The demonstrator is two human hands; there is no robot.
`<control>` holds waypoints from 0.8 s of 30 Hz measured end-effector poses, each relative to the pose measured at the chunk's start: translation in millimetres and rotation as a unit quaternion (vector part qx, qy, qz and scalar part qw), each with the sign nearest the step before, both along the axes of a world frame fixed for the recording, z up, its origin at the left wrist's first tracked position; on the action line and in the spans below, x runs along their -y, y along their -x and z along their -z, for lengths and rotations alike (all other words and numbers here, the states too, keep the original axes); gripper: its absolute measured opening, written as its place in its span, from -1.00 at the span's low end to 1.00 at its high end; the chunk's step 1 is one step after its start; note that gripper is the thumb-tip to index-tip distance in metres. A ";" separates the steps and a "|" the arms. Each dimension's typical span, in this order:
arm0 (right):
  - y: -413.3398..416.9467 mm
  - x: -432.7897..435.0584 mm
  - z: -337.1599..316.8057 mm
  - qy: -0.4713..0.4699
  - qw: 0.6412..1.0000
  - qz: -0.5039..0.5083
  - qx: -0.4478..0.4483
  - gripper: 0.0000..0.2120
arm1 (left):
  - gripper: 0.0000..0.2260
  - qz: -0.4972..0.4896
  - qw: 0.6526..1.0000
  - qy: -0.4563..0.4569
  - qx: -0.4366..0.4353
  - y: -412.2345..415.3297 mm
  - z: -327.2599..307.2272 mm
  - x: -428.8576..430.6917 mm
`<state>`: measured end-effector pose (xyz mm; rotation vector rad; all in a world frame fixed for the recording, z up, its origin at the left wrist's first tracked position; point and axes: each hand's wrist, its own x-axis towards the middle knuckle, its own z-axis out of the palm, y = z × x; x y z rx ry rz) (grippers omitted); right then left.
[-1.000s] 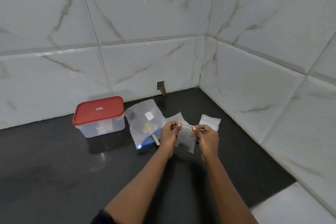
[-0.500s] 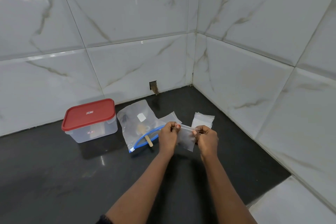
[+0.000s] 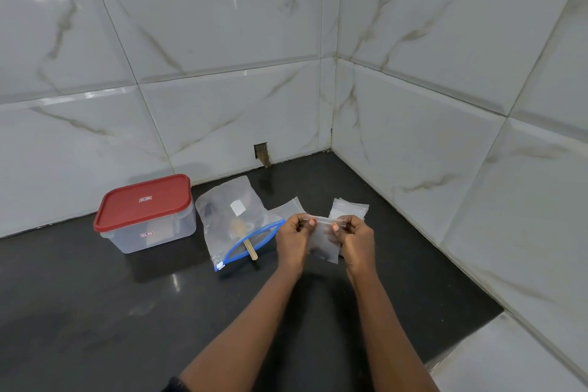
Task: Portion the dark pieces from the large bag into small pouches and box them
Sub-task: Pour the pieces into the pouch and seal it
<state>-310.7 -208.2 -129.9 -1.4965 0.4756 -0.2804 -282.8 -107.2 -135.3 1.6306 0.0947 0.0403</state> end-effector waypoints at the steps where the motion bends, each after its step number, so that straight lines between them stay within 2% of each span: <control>1: -0.1 -1.3 1.2 0.011 1.000 -0.010 -0.004 -0.72 | -0.91 -0.001 1.000 -0.013 0.002 0.0 0.3 -0.5; 5: -0.7 -8.2 3.9 0.058 0.998 -0.006 -0.023 -0.65 | -0.88 0.004 0.998 -0.063 0.021 4.0 1.2 -3.0; 7: -1.1 -9.6 2.1 0.056 0.998 0.003 -0.022 -0.64 | -0.87 0.001 1.000 -0.009 0.022 8.7 1.1 -2.8; 10: -2.0 -7.4 0.9 0.042 0.999 0.006 -0.017 -0.65 | -0.96 0.020 0.997 0.073 0.024 13.7 -1.2 -2.3; 19: 3.5 11.4 -3.3 -0.007 0.997 -0.069 0.026 -0.80 | -0.92 0.006 0.998 0.064 0.007 8.1 2.3 13.4; 24: -0.9 24.7 -2.0 0.032 0.996 -0.078 -0.022 -0.82 | -0.83 0.010 0.999 0.042 0.024 1.1 5.1 26.7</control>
